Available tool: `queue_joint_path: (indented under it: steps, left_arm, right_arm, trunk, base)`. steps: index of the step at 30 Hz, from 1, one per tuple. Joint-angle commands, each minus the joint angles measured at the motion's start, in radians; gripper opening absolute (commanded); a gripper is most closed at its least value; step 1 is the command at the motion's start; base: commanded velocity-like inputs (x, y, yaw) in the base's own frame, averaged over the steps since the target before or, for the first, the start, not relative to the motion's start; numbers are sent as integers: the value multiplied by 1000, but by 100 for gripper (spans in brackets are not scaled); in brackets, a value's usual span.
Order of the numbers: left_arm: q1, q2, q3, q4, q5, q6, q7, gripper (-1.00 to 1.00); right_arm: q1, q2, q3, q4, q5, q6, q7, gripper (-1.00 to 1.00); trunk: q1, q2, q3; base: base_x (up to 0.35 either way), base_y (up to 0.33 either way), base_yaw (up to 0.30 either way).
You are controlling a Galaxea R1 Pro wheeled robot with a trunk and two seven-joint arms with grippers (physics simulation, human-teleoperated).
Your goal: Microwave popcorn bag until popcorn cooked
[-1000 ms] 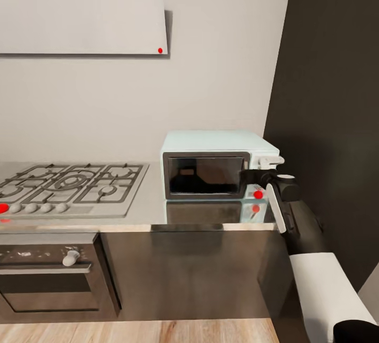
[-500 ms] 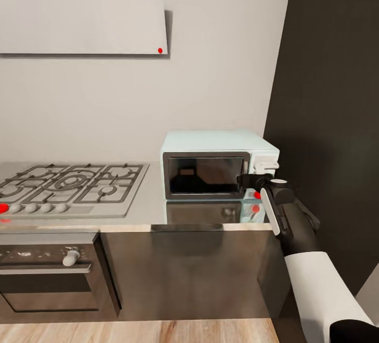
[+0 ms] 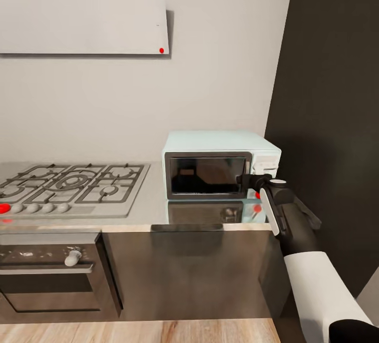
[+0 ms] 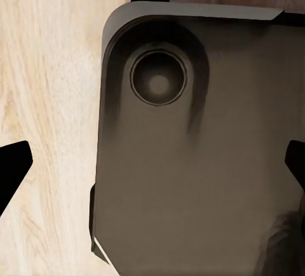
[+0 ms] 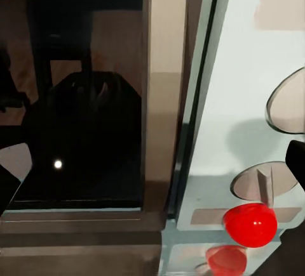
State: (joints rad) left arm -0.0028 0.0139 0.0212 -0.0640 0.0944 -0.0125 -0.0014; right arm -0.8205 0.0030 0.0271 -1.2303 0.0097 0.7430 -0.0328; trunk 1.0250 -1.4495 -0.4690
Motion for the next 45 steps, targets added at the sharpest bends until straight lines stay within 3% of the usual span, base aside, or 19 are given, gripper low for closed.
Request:
queue_joint_path:
  steps: [1, 45]
  left_arm:
    - [0, 0, 1, -1, 10, -1, 0, 100]
    - [0, 1, 2, -2, 10, -1, 0, 100]
  right_arm:
    - [0, 2, 1, -1, 1, 5, -4, 100]
    - [0, -4, -1, 0, 0, -5, -6, 100]
  trunk:
    - [0, -1, -1]
    - [0, -1, -1]
  base:
    - [0, 0, 0]
    - [37, 0, 0]
